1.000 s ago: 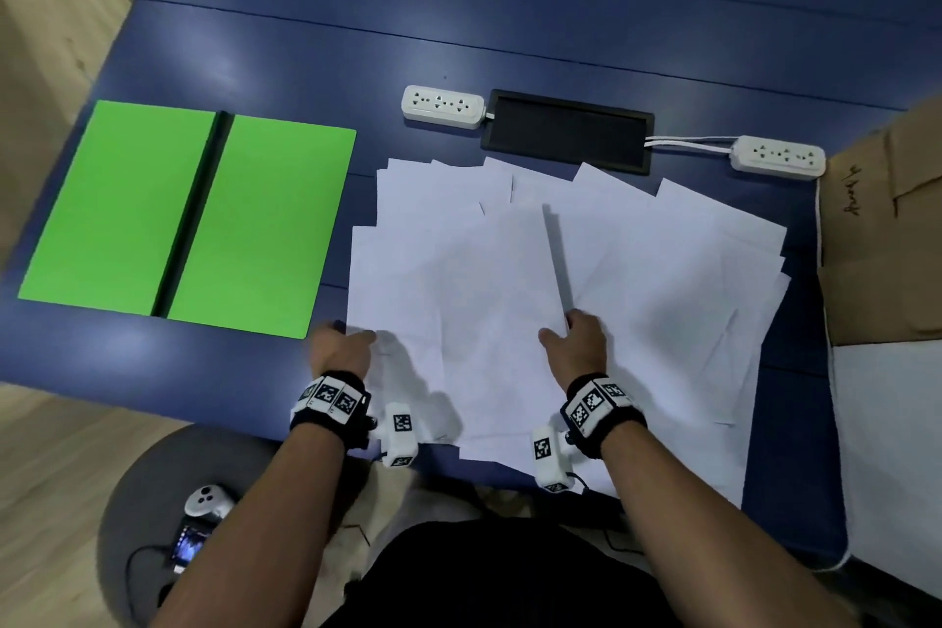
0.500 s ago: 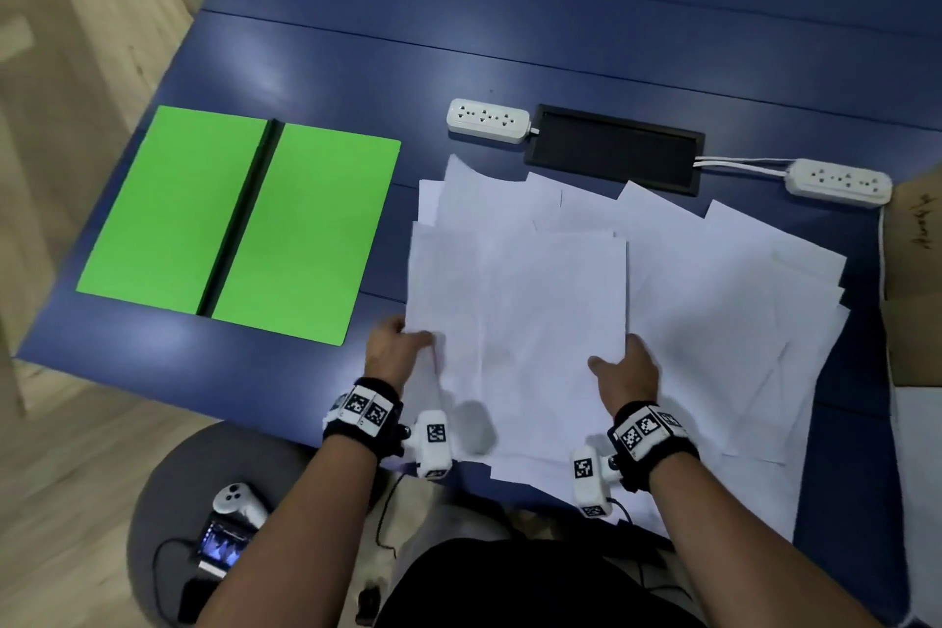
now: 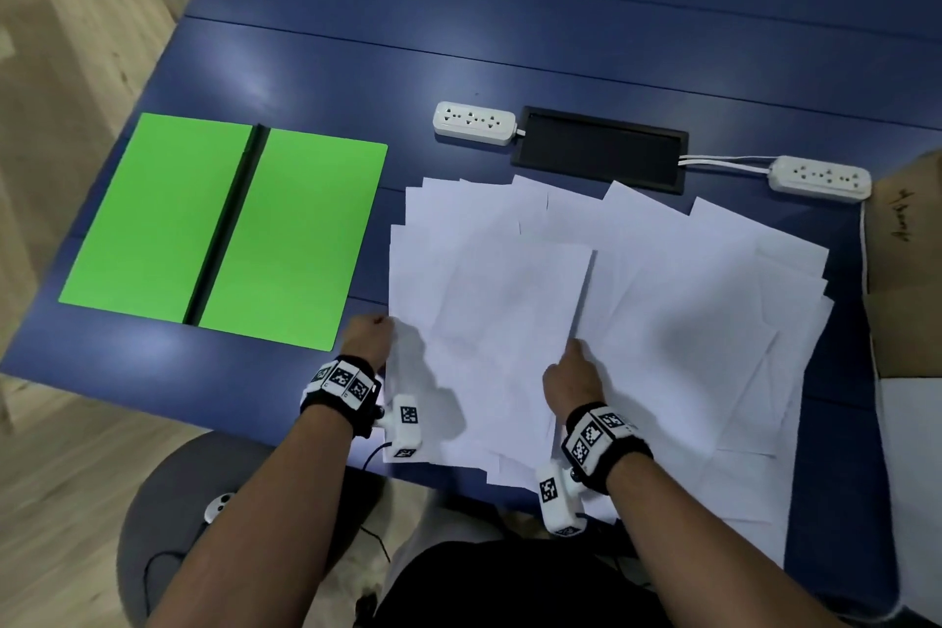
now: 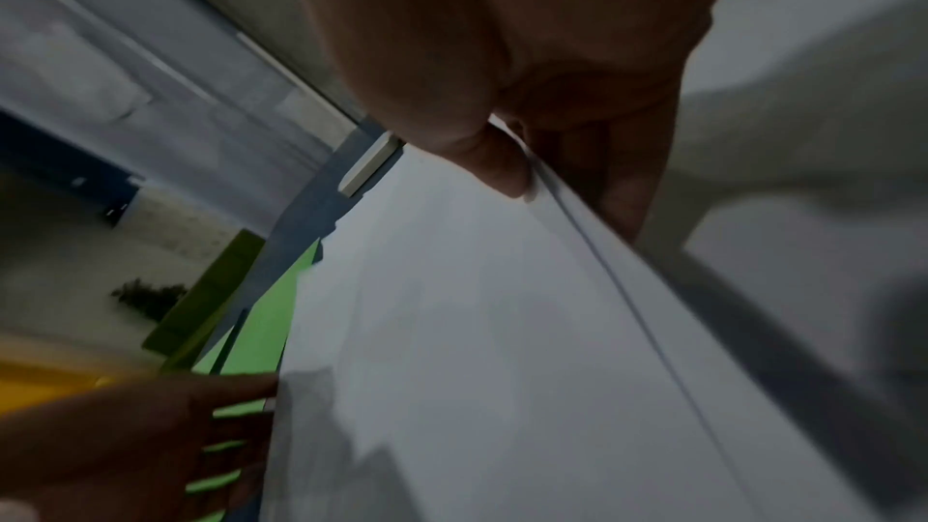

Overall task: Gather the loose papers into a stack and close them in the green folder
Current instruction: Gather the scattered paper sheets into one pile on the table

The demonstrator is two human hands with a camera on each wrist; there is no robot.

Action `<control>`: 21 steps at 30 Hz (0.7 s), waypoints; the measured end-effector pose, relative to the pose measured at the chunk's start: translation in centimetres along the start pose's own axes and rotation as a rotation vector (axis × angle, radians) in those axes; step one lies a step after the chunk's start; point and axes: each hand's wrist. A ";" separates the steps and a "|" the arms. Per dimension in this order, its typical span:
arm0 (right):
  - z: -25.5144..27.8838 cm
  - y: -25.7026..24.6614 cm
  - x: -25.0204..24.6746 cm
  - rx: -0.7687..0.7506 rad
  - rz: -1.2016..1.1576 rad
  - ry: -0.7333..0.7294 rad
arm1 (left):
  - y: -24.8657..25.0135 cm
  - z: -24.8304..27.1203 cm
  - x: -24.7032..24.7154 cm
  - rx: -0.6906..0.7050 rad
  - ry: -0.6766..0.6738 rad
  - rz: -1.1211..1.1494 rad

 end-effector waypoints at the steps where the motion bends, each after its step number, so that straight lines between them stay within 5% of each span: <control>1: 0.1 -0.1 0.1 -0.018 0.027 0.001 | 0.0 0.2 0.0 0.026 0.027 -0.039; 9: 0.6 -1.6 0.0 -0.198 0.044 0.063 | 0.3 -0.3 0.8 -0.028 0.038 0.163; 13: 0.6 -3.4 1.4 -0.101 0.082 0.195 | 0.8 -0.5 1.0 -0.084 0.016 0.209; 21: 0.2 -3.8 2.6 -0.153 0.187 0.102 | 1.1 -0.4 1.6 -0.081 0.028 0.095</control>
Point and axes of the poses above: each hand's wrist, its own z-axis away from the middle knuckle, its own x-axis out of the palm, y = z × x, and after that the axes turned 13 degrees about z, right-handed
